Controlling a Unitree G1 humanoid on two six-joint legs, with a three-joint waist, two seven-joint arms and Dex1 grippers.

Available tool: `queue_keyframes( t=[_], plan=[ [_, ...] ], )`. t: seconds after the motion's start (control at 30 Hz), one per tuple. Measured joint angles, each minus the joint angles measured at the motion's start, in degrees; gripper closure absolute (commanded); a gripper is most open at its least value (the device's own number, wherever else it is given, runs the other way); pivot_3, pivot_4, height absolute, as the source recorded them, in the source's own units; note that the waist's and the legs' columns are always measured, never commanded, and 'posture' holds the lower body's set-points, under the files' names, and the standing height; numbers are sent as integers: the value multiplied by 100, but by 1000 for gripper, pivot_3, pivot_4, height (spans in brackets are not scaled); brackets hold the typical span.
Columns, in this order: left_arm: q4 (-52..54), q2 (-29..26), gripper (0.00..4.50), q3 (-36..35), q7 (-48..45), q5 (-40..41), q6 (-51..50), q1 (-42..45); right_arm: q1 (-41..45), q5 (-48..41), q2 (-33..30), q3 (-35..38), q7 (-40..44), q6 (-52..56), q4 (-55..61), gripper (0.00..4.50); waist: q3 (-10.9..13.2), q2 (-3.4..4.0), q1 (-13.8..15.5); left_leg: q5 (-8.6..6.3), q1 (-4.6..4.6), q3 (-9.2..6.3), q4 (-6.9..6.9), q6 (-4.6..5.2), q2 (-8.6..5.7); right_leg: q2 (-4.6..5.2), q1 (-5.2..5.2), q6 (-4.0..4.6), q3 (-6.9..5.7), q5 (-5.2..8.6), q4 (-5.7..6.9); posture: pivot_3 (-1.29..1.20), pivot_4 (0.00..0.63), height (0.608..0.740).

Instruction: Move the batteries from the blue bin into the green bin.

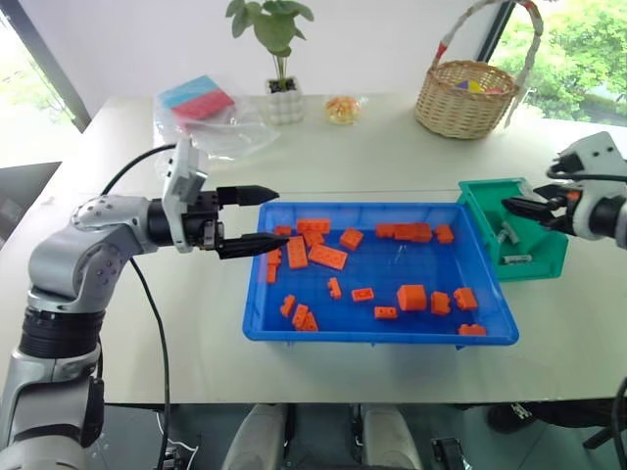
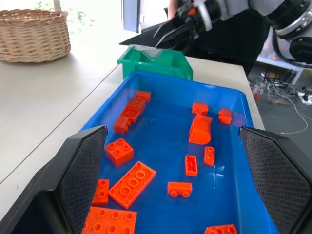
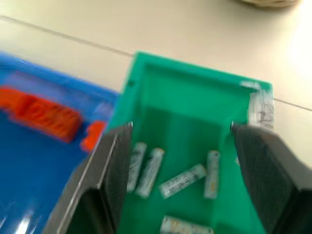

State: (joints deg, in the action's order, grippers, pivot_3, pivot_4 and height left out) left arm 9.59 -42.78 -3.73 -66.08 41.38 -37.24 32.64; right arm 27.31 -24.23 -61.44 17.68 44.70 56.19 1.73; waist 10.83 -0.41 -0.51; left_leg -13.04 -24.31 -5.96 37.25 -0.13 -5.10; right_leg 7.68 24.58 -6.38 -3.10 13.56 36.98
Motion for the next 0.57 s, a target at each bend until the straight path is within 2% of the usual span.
queue_keyframes(
  t=[0.1,0.2,0.27,0.4,0.57],
  plan=[
    [6,-127,0,-101,-10,45,-37,-141,-1072,-259,-339,682,932,-377,557,1105,-1,-5,12,-2,1,-3,1,3,2,-1,-4,-2,-3,2,-1,0,150,702],
    [-9,-241,0,-284,-6,140,-144,-167,-2311,-466,-367,1437,1897,-697,955,1105,0,-5,11,-2,2,0,12,4,0,2,-8,-3,-2,1,1,0,150,702],
    [-6,-291,0,-388,-16,183,-191,-178,-2690,-537,-367,1844,2262,-868,971,1105,1,-1,-10,-2,5,7,17,4,0,4,-10,-3,4,1,-2,0,150,702],
    [-16,-425,0,-418,-68,190,-228,-294,-3110,-559,-332,2494,2655,-1231,915,1105,0,-2,-16,-3,20,9,17,3,6,1,-19,-1,6,3,0,0,150,702],
    [-33,-446,0,-436,-104,190,-229,-302,-3164,-702,-206,2585,2722,-1332,924,1105,1,-2,3,-3,16,8,17,3,5,6,-18,0,6,3,-2,0,150,702]
  ],
)
